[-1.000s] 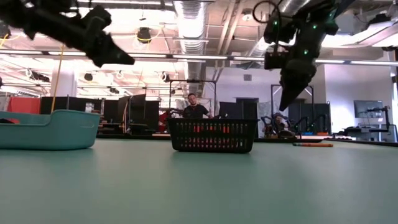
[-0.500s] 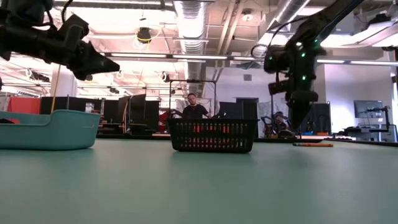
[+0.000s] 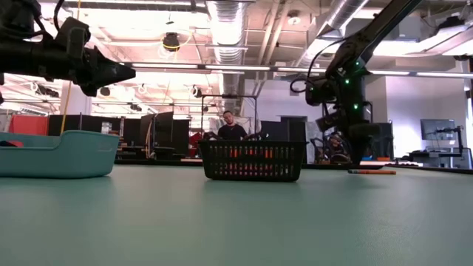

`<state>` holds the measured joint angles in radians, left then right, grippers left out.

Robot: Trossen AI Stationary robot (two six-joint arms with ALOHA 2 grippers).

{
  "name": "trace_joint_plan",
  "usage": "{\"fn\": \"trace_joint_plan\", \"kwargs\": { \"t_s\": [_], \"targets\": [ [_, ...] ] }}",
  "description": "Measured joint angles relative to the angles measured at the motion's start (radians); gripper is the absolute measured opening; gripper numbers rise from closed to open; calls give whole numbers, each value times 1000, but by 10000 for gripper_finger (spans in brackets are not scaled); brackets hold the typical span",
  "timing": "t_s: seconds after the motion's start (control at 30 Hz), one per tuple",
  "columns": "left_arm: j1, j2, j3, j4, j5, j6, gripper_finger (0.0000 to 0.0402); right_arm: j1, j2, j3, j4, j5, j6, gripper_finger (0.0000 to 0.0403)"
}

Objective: Sort crayons
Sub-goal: Put the blue crayon into the light blue bin

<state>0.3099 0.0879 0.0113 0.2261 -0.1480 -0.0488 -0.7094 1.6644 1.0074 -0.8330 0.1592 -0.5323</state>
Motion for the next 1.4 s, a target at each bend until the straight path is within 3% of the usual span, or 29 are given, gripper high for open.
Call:
{"fn": "trace_joint_plan", "kwargs": {
  "t_s": [0.47, 0.8, 1.4],
  "targets": [
    [0, 7, 6, -204, 12, -35, 28, -22, 25, 1, 8, 22, -56, 71],
    [1, 18, 8, -209, 12, -35, 28, -23, 26, 1, 22, -30, -76, 71],
    [1, 18, 9, -213, 10, -35, 28, -40, 26, -39, 105, -30, -120, 67]
  ]
}}
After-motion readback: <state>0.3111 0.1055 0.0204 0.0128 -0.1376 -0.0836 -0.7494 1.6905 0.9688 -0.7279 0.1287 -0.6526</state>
